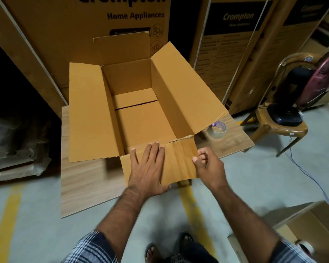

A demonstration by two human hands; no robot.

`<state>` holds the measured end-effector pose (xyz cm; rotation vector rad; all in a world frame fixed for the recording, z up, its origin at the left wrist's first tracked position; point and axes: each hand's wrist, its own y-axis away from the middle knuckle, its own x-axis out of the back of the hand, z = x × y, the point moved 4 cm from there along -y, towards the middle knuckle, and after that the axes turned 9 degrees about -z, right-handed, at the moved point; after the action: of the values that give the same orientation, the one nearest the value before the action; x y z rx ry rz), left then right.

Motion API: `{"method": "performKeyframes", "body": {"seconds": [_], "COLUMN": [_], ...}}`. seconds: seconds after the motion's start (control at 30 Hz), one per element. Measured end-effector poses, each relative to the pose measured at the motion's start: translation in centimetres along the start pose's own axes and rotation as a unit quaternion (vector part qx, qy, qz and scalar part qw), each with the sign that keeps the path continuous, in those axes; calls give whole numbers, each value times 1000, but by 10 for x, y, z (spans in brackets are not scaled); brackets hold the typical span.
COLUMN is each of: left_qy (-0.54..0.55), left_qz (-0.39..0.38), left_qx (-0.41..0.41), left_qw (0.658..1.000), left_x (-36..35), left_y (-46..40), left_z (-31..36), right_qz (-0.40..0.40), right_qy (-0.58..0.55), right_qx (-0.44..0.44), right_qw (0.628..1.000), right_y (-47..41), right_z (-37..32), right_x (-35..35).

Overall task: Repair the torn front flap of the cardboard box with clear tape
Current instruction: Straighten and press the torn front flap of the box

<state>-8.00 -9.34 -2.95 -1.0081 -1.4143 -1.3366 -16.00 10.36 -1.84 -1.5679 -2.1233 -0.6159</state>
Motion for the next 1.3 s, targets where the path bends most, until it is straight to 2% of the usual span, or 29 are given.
{"method": "performKeyframes", "body": {"seconds": [0.1,0.37,0.57,0.67,0.83,1.07,1.3], "left_qy": [-12,-42,-49,-36,-18,-26,-18], "left_qz": [3,-2,-7,4,-1,-25,-27], "left_qx": [4,43,60,66,73,100,91], "left_qw": [1000,998,997,997,997,994,995], "left_x": [-4,-17,-16,-18,-13,-12,-13], "left_y": [-1,-1,-10,-15,-18,-18,-19], "left_z": [1,8,21,23,24,27,25], "right_qz": [-17,-46,-99,-117,-119,-97,-79], "right_qy": [23,-27,-124,-136,-116,-19,-123], "right_qx": [46,21,-62,-97,-128,-207,-207], "right_qw": [999,998,985,979,978,973,967], "right_y": [16,-1,-36,-46,-59,-68,-70], "right_z": [9,25,35,44,27,0,-1], "right_x": [-6,-5,1,-3,-13,-39,-37]}}
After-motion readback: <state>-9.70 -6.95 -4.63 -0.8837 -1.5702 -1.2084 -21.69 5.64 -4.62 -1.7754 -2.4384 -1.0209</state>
